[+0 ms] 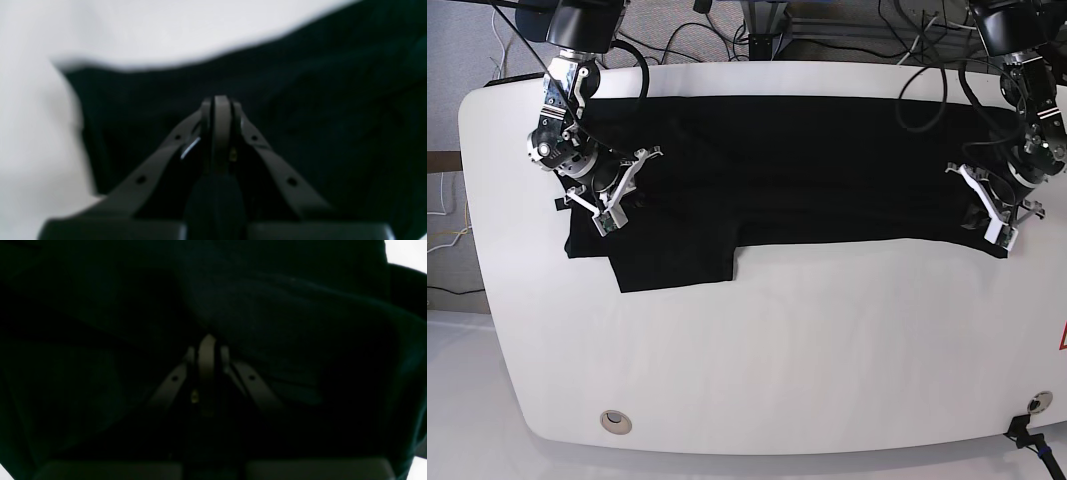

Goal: Fold the T-shirt properly
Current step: 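Release the hem and reposition both grippers over the folded shirt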

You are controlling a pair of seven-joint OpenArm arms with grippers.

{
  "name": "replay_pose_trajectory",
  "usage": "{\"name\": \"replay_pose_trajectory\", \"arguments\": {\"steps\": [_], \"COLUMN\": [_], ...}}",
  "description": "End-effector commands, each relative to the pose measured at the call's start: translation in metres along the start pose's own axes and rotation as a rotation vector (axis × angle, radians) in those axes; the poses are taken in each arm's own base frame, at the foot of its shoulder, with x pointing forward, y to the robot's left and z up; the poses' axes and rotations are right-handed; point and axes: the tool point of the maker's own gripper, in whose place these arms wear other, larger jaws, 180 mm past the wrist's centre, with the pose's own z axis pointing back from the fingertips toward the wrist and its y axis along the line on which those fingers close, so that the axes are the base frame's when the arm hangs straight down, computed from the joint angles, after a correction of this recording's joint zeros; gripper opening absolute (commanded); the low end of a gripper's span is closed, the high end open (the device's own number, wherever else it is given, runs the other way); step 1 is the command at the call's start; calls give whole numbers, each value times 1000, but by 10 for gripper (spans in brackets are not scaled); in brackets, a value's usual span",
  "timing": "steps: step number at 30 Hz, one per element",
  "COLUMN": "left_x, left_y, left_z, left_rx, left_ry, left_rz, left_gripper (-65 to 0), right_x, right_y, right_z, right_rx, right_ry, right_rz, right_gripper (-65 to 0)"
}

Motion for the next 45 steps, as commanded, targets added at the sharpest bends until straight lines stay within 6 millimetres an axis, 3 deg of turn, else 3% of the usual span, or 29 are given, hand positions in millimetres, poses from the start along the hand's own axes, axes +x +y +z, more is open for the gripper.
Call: {"name": "replay_pose_trajectory", "arguments": {"steps": [1, 3, 4, 6, 8, 11, 17, 23, 28, 32, 34, 38, 41, 45], "left_x": [14, 26, 30, 31, 32, 34, 20, 14, 4, 1, 3, 7, 14, 17], "left_y": [22, 37, 44, 55, 66, 87, 112, 95, 80, 75, 75, 77, 82, 89], "left_z": [14, 18, 20, 22, 23, 25, 6, -33, -54, -58, -58, -56, -51, -25], "left_rx": [57, 97, 114, 135, 156, 183, 169, 73, 25, 12, 15, 17, 30, 84], "left_ry": [-21, -47, -58, -67, -79, -76, -42, -43, -21, -21, -41, -68, -91, -136], "left_rz": [-17, -8, 3, 30, 63, 86, 204, 251, 280, 280, 279, 277, 268, 227], "left_gripper": [-650, -650, -600, -431, -340, -349, -349, -349, -352, -358, -426, -650, -650, -650], "right_x": [-39, -39, -39, -38, -39, -39, -39, -39, -38, -38, -38, -38, -38, -38], "right_y": [-14, -13, -13, -12, -12, -12, -12, -12, -13, -14, -14, -14, -13, -13], "right_z": [4, 4, 4, 4, 3, 3, 3, 3, 4, 4, 4, 4, 4, 4], "right_rx": [-66, -65, -65, -63, -62, -62, -61, -61, -65, -66, -66, -66, -65, -65], "right_ry": [190, 190, 190, 189, 189, 189, 190, 189, 187, 188, 188, 188, 187, 187], "right_rz": [35, 36, 36, 37, 35, 35, 34, 36, 34, 35, 35, 35, 34, 34], "right_gripper": [-650, -650, -650, -650, -650, -650, -650, -650, -650, -650, -650, -650, -650, -650]}}
